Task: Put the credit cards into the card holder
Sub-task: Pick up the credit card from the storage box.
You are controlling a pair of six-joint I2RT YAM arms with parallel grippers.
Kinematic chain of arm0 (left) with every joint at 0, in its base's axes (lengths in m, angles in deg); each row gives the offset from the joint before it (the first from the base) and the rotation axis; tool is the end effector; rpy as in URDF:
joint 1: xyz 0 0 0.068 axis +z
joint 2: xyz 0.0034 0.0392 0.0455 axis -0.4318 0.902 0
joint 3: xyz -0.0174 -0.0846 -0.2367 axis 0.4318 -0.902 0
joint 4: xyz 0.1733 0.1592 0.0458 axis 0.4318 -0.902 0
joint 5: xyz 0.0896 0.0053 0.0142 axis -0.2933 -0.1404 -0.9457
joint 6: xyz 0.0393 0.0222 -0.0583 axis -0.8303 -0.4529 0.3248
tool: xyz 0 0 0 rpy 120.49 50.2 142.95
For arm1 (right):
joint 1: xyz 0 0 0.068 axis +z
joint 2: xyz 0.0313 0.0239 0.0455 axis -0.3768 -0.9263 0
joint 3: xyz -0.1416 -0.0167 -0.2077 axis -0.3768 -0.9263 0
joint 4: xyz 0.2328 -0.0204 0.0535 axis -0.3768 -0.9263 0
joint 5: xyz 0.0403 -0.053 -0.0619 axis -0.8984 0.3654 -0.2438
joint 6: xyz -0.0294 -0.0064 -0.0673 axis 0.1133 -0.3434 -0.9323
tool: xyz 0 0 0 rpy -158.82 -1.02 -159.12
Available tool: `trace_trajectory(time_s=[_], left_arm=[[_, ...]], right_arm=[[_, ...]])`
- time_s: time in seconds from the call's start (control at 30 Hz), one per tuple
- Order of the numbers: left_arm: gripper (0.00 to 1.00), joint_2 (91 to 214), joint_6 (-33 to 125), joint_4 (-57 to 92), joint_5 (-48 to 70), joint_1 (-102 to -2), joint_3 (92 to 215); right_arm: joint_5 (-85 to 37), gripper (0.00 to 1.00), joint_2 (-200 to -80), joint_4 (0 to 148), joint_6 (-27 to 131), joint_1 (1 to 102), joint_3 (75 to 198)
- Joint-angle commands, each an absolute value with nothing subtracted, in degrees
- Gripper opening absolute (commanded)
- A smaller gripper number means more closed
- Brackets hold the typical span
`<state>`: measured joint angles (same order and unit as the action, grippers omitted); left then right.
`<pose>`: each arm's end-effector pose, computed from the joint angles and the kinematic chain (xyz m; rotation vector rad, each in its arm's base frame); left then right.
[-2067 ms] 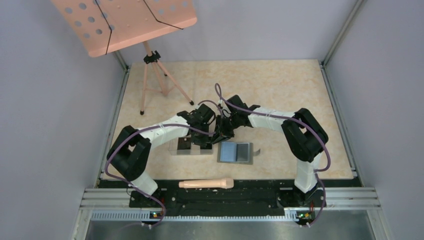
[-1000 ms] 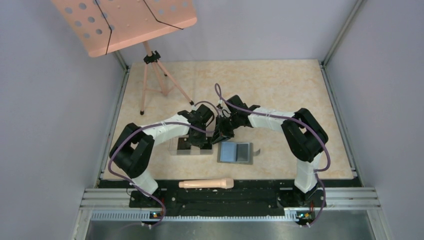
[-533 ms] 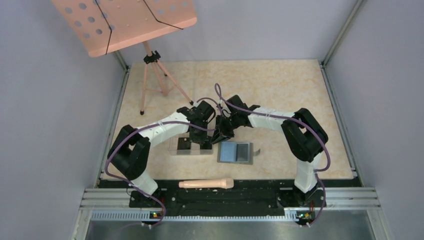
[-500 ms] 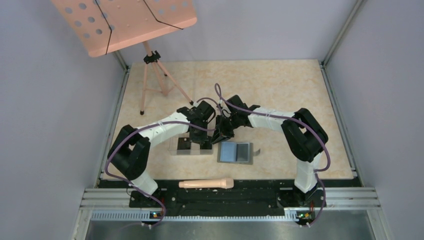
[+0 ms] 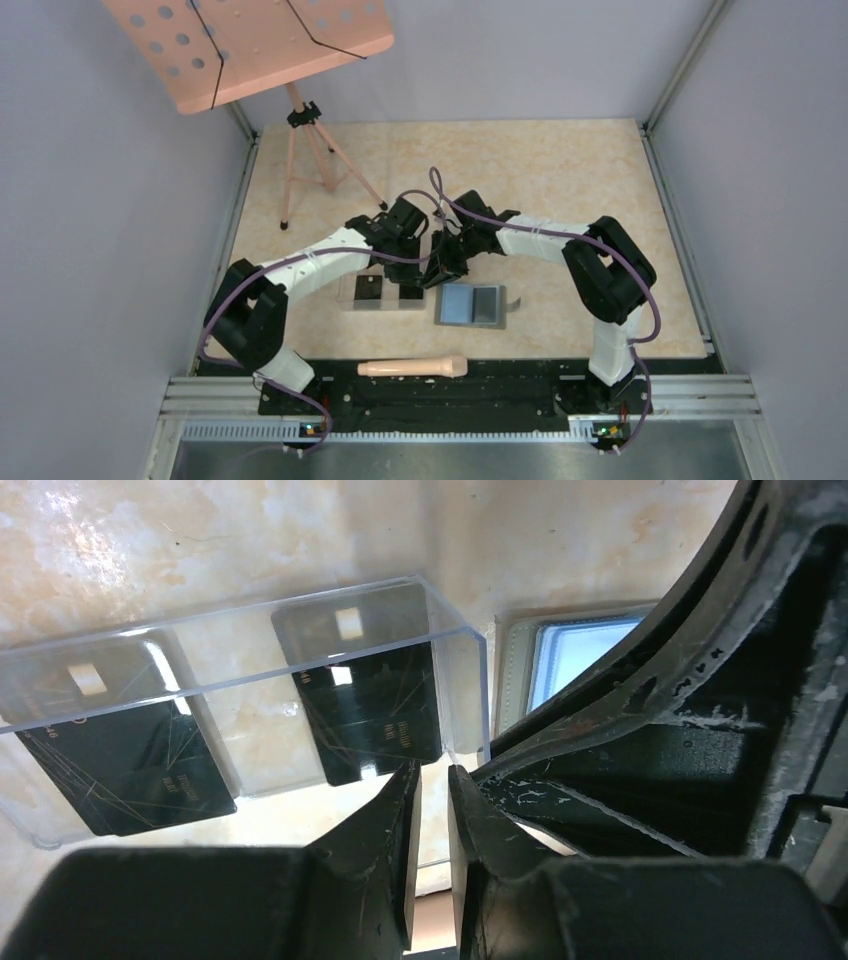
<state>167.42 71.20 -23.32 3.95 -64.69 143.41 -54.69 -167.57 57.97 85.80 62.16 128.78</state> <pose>0.2305 -0.1890 0.1820 0.0692 2.8006 -0.3812 0.2600 0.2686 0.1429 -0.2838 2.8403 1.3092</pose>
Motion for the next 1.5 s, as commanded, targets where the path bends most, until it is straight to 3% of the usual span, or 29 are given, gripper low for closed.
trace_trajectory(time_s=[0.0, 0.17, 0.23, 0.37, 0.5, 0.8, 1.2, 1.47], left_arm=[[0.21, 167.85, 72.06, -20.88, 6.11, -64.69, 142.51], [0.17, 170.14, 73.09, -22.58, 4.25, -64.56, 142.35], [0.19, 169.82, 73.2, -22.49, 3.59, -64.58, 142.11], [0.34, 166.43, 74.1, -21.96, 0.51, -63.55, 140.09], [0.38, 163.93, 73.42, -21.93, -0.06, -60.74, 137.26], [0.39, 167.48, 71.07, -19.54, 3.51, -57.41, 133.47], [0.35, 172.68, 71.78, -14.22, 11.96, -60.23, 135.93], [0.33, 174.15, 70.93, -16.58, 9.54, -62.29, 138.17]], right_arm=[[-55.57, 0.14, -168.17, 59.16, 85.28, 63.31, 128.34], [-55.4, 0.13, -168.06, 58.86, 85.1, 63.29, 128.3], [-55.27, 0.14, -168.0, 58.69, 85.01, 63.27, 128.34], [-55.24, 0.14, -167.98, 58.58, 84.84, 63.27, 128.23], [-55.4, 0.14, -168.07, 58.57, 84.75, 63.27, 128.19], [-55.63, 0.14, -168.42, 58.57, 84.68, 63.27, 128.3], [-55.62, 0.14, -168.55, 58.49, 84.71, 63.27, 128.42], [-55.76, 0.14, -168.88, 58.49, 84.81, 63.29, 128.7]])
